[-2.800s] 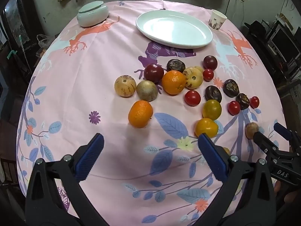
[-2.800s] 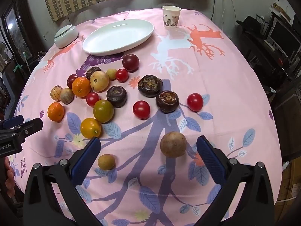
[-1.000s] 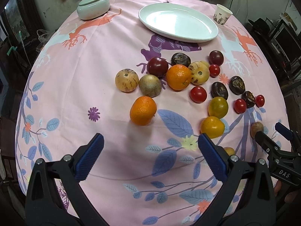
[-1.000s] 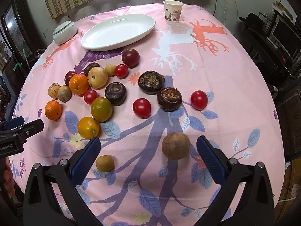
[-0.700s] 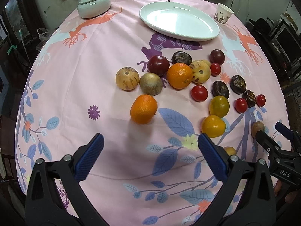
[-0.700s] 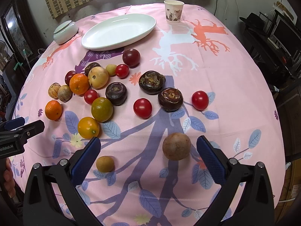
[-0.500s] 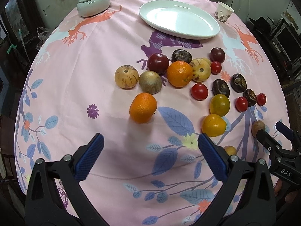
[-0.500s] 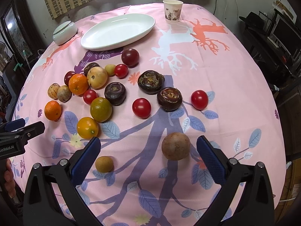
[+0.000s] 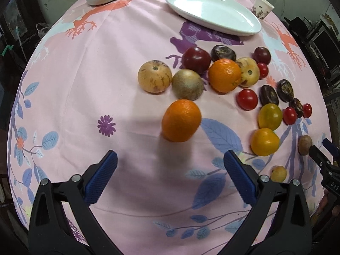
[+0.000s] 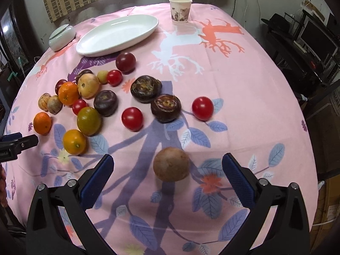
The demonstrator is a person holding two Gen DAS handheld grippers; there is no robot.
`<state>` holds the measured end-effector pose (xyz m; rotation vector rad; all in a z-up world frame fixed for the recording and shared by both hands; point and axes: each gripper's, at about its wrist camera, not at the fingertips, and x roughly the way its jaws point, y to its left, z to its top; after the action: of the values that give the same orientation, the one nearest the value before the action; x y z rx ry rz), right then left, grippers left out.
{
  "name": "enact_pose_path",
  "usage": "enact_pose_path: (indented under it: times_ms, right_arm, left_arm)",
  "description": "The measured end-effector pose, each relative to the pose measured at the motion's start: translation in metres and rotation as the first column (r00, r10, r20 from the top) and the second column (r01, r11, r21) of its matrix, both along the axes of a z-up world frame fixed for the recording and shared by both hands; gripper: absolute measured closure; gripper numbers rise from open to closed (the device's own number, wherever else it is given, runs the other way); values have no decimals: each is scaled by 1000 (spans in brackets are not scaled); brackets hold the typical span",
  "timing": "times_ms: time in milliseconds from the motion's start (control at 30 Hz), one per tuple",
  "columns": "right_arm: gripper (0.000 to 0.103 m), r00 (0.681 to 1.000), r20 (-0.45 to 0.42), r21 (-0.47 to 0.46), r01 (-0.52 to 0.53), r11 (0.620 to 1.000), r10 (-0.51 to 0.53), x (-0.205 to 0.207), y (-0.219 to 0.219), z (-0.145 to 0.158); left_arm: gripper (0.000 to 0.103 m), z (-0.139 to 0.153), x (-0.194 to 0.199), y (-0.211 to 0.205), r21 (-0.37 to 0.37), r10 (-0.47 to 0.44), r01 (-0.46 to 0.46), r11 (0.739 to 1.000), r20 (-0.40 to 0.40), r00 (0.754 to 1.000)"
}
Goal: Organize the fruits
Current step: 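Grasp the orange with the left gripper while the right grasps the brown fruit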
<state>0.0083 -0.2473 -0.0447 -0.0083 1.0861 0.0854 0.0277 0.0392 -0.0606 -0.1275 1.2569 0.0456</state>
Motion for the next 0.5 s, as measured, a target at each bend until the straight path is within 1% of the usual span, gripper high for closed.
enact_pose_path:
  times_ms: [100, 167, 233, 300, 333, 367, 400, 500]
  right_arm:
    - [1, 1000, -16, 6, -3, 1000, 3, 2, -2, -6]
    - [1, 1000, -20, 12, -6, 1000, 7, 5, -4, -7]
    - [1, 1000, -27, 21, -6, 1000, 6, 10, -6, -9]
    - [1, 999, -37, 27, -3, 1000, 4, 13, -7, -10]
    - [1, 999, -39, 24, 1, 1000, 0, 14, -8, -10]
    - [1, 999, -38, 16, 9, 1000, -9, 15, -10, -10]
    - [1, 999, -37, 9, 16, 1000, -16, 15, -11, -9]
    - [1, 998, -45, 11, 33, 999, -32, 18, -18, -8]
  left_arm:
    - [4, -6, 7, 8, -17, 33, -34, 999, -10, 999]
    - [6, -8, 12, 8, -16, 28, -28, 999, -11, 1000]
    - [16, -10, 19, 4, -17, 1, -1, 1000, -17, 1000]
    - [37, -13, 24, -1, -25, -26, 25, 999, -24, 999]
    - [42, -15, 27, -3, -28, -37, 36, 999, -28, 999]
    - [55, -17, 29, -5, -27, -47, 46, 999, -32, 998]
    - [63, -18, 30, -7, -26, -57, 56, 998, -35, 998]
    - [66, -18, 31, -10, -11, -82, 82, 997, -17, 997]
